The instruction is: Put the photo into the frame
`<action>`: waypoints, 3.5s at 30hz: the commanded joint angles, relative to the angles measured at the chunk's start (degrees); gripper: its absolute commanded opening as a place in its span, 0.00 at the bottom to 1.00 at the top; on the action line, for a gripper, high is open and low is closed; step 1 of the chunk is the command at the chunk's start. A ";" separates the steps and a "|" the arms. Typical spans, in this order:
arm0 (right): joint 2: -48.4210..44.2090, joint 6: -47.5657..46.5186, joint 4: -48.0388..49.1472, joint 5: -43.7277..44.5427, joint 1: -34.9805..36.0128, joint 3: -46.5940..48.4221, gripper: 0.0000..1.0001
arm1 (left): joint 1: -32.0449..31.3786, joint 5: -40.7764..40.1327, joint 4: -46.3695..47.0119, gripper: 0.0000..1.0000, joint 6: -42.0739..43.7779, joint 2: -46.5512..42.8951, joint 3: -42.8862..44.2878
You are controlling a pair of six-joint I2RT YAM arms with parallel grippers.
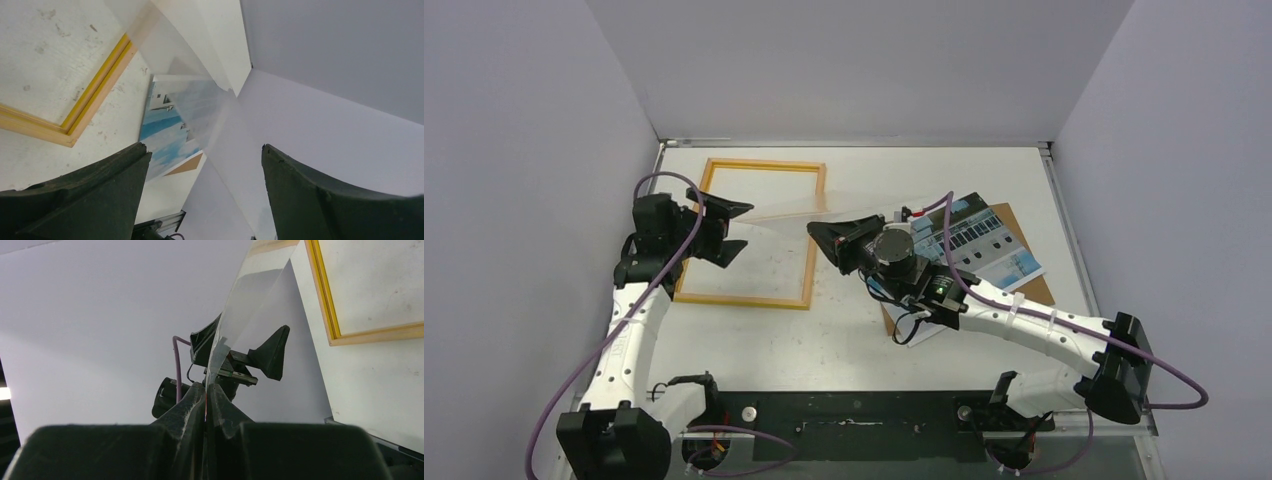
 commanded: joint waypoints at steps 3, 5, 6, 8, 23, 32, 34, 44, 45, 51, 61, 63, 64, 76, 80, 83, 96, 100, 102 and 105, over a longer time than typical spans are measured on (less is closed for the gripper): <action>0.32 2.36 7.58 -0.70 1.07 -0.25 0.00 | -2.79 -4.14 11.55 0.79 -5.11 -2.19 0.10; 0.84 2.71 8.20 -1.02 1.22 -0.17 0.00 | -4.19 -4.00 13.38 0.72 -7.06 -2.25 -1.39; 1.02 2.86 8.45 -1.18 1.21 -0.18 0.00 | -5.05 -3.75 13.96 0.68 -7.87 -1.95 -1.94; 1.38 3.00 8.96 -1.50 1.24 -0.20 0.00 | -6.24 -3.24 14.52 0.60 -9.06 -1.44 -2.60; -0.12 3.06 8.02 -2.44 1.30 -1.16 0.06 | -4.68 4.08 17.12 0.00 -9.35 2.20 -1.73; -3.90 1.41 6.83 -2.06 1.32 -2.44 0.74 | -1.09 7.13 12.69 0.00 -7.02 5.08 2.48; -5.86 -0.94 6.40 -2.59 1.25 -3.13 0.80 | -0.03 7.60 10.65 0.00 -6.63 6.08 4.31; -16.51 -29.25 -11.23 -4.95 -3.17 1.31 0.83 | 2.80 8.22 0.24 0.00 -4.28 12.50 14.71; -15.63 -35.37 -14.79 -5.81 -3.61 4.10 0.84 | 2.78 7.98 -0.26 0.00 -4.12 12.80 15.50; -10.91 -85.55 -28.78 -9.81 -3.62 16.42 0.84 | 2.85 8.13 -2.99 0.00 -2.79 12.90 16.19; -8.16 -131.27 -25.49 -16.71 -3.18 8.45 0.86 | 2.77 9.97 -0.98 0.00 -4.85 11.69 12.51; -5.56 -135.26 -23.99 -16.55 -3.05 8.42 0.85 | 2.70 9.96 -0.99 0.00 -4.87 11.73 12.73; -4.36 -136.93 -23.07 -16.59 -3.08 8.38 0.85 | 2.69 10.03 -1.00 0.00 -4.97 11.74 12.77; 8.60 -146.55 -8.65 -17.19 -4.55 8.54 0.74 | 2.42 10.64 -0.64 0.00 -5.51 11.65 12.05; 9.86 -146.31 -6.39 -19.12 -6.58 8.73 0.64 | 2.35 10.83 -0.69 0.00 -5.60 11.55 11.96; 10.87 -146.88 -6.85 -21.12 -7.03 8.80 0.56 | 2.35 10.91 -0.75 0.00 -5.70 11.47 11.85; 13.31 -143.79 -0.04 -27.66 -8.32 6.39 0.29 | 1.90 10.95 -1.53 0.00 -6.65 11.65 12.48; 14.07 -143.01 3.45 -27.35 -9.21 5.46 0.26 | 1.73 11.42 -1.22 0.00 -7.57 11.64 12.03; 14.68 -142.94 5.08 -26.71 -9.33 5.20 0.25 | 1.44 11.60 -1.09 0.00 -7.82 11.71 11.95; 15.12 -141.73 8.34 -25.77 -9.87 4.60 0.23 | 1.37 11.75 -1.08 0.00 -8.11 11.73 11.70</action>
